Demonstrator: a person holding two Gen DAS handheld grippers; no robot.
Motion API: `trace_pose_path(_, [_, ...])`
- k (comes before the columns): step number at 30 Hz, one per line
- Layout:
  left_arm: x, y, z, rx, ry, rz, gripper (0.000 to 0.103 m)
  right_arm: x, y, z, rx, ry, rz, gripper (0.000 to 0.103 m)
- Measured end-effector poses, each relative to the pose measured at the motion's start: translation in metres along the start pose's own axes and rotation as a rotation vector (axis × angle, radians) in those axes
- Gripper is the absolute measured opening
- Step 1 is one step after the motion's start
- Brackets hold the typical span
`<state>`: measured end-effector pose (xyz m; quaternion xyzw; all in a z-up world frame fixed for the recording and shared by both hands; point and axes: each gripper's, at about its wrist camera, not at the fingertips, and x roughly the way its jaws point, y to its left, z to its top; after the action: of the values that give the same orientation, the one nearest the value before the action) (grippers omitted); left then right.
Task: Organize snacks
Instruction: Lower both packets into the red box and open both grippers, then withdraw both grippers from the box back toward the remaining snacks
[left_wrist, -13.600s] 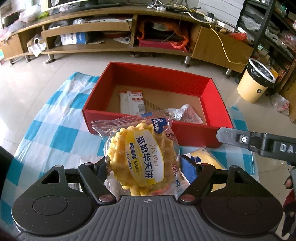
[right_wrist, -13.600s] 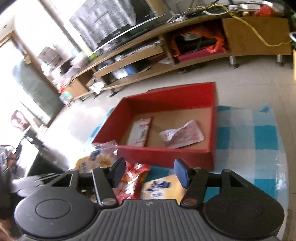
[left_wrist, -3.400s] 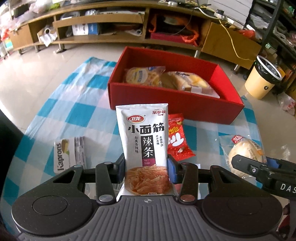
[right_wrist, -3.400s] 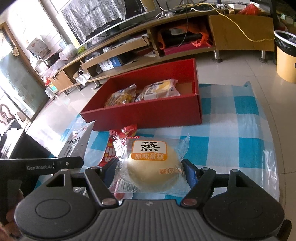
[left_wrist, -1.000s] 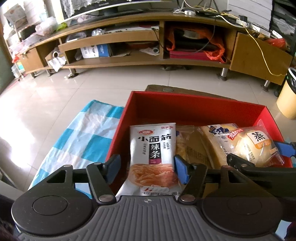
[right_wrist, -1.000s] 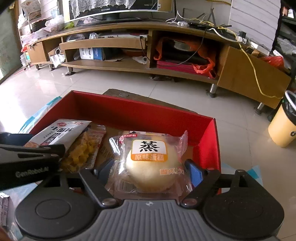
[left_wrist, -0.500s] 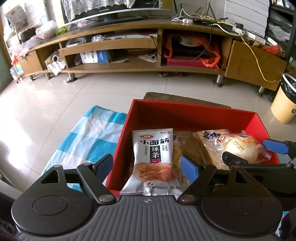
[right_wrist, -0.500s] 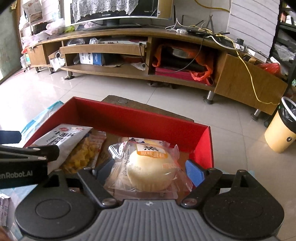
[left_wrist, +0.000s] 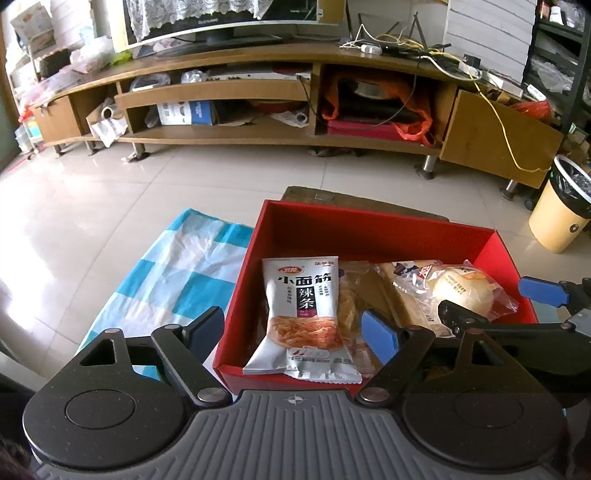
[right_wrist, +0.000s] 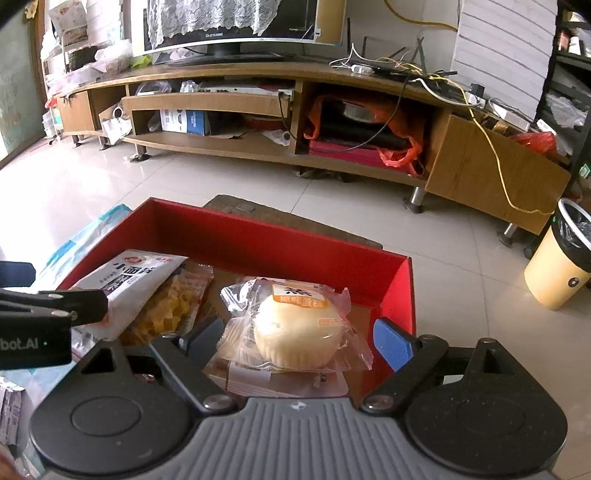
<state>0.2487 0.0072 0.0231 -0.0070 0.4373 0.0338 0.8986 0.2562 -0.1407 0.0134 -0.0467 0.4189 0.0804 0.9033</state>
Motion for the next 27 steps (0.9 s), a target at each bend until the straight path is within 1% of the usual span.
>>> trace_pose_path(6, [0.003, -0.002, 0.0, 0.003, 0.003, 0.002, 0.087, 0.001, -0.003, 0.002, 0.008, 0.004, 0.0, 0.088])
trace_pose_path(8, [0.003, 0.0, 0.001, -0.006, 0.004, -0.003, 0.089, 0.0, -0.004, 0.004, 0.016, -0.005, 0.002, 0.089])
trace_pose_path(12, [-0.001, 0.007, 0.003, -0.029, -0.003, -0.009, 0.089, -0.002, -0.009, 0.005, 0.067, -0.005, 0.036, 0.09])
trace_pose_path(17, [-0.006, 0.013, 0.009, -0.063, -0.016, -0.017, 0.089, -0.003, -0.013, 0.004, 0.065, -0.015, 0.001, 0.09])
trace_pose_path(21, [-0.003, 0.012, 0.011, -0.062, -0.013, -0.018, 0.089, -0.001, -0.019, 0.006, 0.093, -0.01, 0.004, 0.09])
trace_pose_path(23, [-0.002, 0.012, 0.01, -0.059, -0.009, -0.024, 0.089, -0.003, -0.02, 0.009, 0.102, -0.025, 0.009, 0.09])
trace_pose_path(27, [-0.002, 0.013, 0.008, -0.051, 0.002, -0.014, 0.089, -0.008, -0.016, 0.009, 0.09, -0.031, 0.023, 0.09])
